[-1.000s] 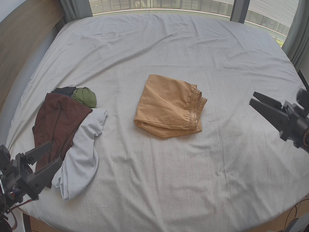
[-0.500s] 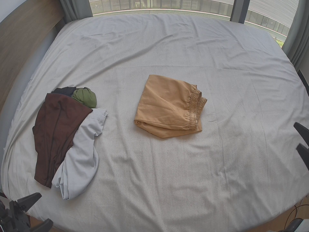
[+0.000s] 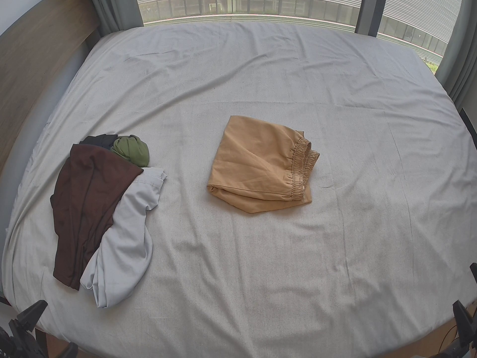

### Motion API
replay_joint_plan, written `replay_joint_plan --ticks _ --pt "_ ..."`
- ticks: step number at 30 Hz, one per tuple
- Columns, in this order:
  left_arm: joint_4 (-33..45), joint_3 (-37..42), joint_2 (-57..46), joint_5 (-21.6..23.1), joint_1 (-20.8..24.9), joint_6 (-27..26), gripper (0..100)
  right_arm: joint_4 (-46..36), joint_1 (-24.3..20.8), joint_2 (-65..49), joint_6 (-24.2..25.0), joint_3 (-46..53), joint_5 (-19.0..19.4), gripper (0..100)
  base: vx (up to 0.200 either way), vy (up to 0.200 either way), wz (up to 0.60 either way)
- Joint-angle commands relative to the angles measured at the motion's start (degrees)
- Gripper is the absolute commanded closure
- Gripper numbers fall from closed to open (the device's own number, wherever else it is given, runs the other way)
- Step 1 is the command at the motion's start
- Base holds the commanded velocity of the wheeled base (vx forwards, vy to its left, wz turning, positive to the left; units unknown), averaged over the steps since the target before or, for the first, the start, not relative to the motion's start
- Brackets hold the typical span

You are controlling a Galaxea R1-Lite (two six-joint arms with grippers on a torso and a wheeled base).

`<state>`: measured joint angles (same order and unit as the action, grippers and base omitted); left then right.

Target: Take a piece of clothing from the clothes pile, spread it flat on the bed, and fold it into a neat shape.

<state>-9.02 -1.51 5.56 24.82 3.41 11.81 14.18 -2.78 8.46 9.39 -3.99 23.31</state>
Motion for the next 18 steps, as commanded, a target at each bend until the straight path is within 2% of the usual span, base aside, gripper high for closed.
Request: replay_joint_plan --ticks 1,3,4,5,6,8,10,11,12,15,18 --pt "5.24 1.51 -0.72 -13.31 -0.07 -9.7 0 -8.03 3.13 -7.85 -11.06 3.99 -19.7 0 0.0 0.0 0.0" --pt "5.24 1.51 -0.72 -15.06 -0.07 -10.76 0 -10.31 3.13 -7.85 -12.55 3.99 -25.77 0 0.0 0.0 0.0" --pt "5.15 1.51 -0.72 -15.15 -0.07 -10.76 0 -10.31 3.13 -7.85 -12.46 3.99 -26.03 0 0.0 0.0 0.0" --pt "5.24 1.51 -0.72 -17.0 -0.07 -10.67 0 -10.05 3.13 -7.85 -12.38 3.99 -28.67 0 0.0 0.0 0.0" --pt "5.86 1.51 -0.72 -18.76 -0.07 -10.58 0 -10.13 3.13 -7.85 -12.29 3.99 -29.37 0 0.0 0.0 0.0" --pt "6.03 1.51 -0.72 -20.34 -0.07 -10.14 0 -10.13 3.13 -7.85 -12.2 3.99 -29.37 0 0.0 0.0 0.0" --pt "6.38 1.51 -0.72 -23.5 -0.16 -10.93 0 -10.22 3.13 -7.85 -11.76 3.99 -29.46 0 0.0 0.0 0.0" --pt "9.02 1.51 -0.72 -26.58 -0.6 -11.02 0 -10.31 3.13 -7.85 -11.58 3.99 -29.55 0 0.0 0.0 0.0" --pt "9.81 1.51 -0.9 -27.46 -0.78 -10.93 0 -10.22 3.13 -7.85 -11.67 3.99 -29.55 0 0.0 0.0 0.0" --pt "9.28 1.51 -5.47 -26.4 -3.85 -11.99 0 -10.75 3.13 -7.85 -11.14 3.99 -30.08 0 0.0 0.0 0.0" --pt "9.2 1.51 -5.56 -26.4 -3.59 -11.64 0 -11.28 3.04 -7.93 -8.68 3.99 -29.02 0 0.0 0.0 0.0"
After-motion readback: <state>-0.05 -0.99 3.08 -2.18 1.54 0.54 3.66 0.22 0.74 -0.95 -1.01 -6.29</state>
